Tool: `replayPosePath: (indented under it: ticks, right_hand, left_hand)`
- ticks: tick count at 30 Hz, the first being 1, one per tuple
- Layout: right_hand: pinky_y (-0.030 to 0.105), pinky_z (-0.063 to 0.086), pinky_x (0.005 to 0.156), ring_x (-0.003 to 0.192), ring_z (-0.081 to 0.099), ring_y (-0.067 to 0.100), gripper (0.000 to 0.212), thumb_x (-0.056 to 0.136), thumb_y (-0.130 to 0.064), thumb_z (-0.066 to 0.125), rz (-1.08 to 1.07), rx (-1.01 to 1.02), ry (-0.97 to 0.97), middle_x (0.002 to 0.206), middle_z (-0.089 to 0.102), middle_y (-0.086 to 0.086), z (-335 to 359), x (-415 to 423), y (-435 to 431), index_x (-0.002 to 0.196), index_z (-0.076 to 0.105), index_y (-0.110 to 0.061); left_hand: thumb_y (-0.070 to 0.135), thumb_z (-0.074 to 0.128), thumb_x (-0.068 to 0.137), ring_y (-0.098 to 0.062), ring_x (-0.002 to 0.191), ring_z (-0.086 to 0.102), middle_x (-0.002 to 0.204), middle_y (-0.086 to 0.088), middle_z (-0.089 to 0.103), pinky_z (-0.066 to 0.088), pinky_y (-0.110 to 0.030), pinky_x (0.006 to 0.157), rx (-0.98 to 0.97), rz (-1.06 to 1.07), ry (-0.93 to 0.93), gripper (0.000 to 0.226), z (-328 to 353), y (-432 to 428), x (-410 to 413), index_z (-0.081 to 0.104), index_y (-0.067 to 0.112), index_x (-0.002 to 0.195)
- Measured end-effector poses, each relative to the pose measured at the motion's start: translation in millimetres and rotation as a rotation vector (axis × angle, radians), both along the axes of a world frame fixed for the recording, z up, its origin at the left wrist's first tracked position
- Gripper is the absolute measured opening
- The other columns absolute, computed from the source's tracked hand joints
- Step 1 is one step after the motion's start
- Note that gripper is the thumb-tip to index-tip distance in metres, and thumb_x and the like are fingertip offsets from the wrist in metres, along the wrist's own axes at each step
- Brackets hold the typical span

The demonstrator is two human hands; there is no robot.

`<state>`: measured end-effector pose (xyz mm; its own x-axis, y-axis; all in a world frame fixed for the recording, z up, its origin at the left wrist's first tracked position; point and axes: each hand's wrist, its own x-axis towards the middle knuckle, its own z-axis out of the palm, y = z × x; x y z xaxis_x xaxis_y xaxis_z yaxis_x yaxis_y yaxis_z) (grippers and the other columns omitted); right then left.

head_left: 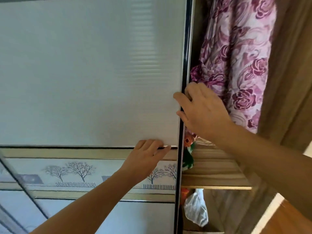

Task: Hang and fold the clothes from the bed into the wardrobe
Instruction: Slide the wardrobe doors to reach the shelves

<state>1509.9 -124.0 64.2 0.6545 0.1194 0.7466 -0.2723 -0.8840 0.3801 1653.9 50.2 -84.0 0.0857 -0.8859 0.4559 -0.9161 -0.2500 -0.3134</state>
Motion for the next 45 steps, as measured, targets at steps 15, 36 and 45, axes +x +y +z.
replayPosePath:
  ticks: [15,36,45]
  right_hand:
    - [0.071,0.004,0.116,0.153,-0.011,0.043,0.116,0.083,-0.057,0.067,-0.465,-0.232,0.143,0.164,-0.013,0.028,13.6,-86.9,-97.2,0.160,-0.004,-0.007]
    - [0.062,-0.001,0.122,0.152,-0.013,0.043,0.099,0.098,-0.044,0.051,-0.748,-0.209,0.180,0.161,-0.019,0.030,7.6,-183.1,-183.8,0.156,-0.017,-0.003]
    - [0.062,0.000,0.122,0.152,-0.015,0.041,0.105,0.096,-0.049,0.055,-0.752,-0.167,0.236,0.162,-0.020,0.028,10.3,-194.3,-195.3,0.157,-0.018,-0.006]
  left_hand:
    - [0.001,0.037,0.080,-0.030,0.127,0.049,0.140,-0.010,0.045,0.045,-0.042,0.102,0.090,-0.278,-0.165,0.070,0.8,-113.6,-63.7,0.037,0.007,0.150]
    - [0.003,0.051,0.082,-0.036,0.133,0.043,0.144,-0.015,0.043,0.039,-0.046,0.106,0.072,-0.480,-0.160,0.057,-1.5,-238.8,-142.6,0.044,0.006,0.139]
    - [0.010,0.058,0.078,-0.037,0.136,0.038,0.147,-0.015,0.040,0.033,-0.046,0.108,0.115,-0.473,-0.149,0.062,-2.4,-250.5,-151.2,0.045,0.010,0.138]
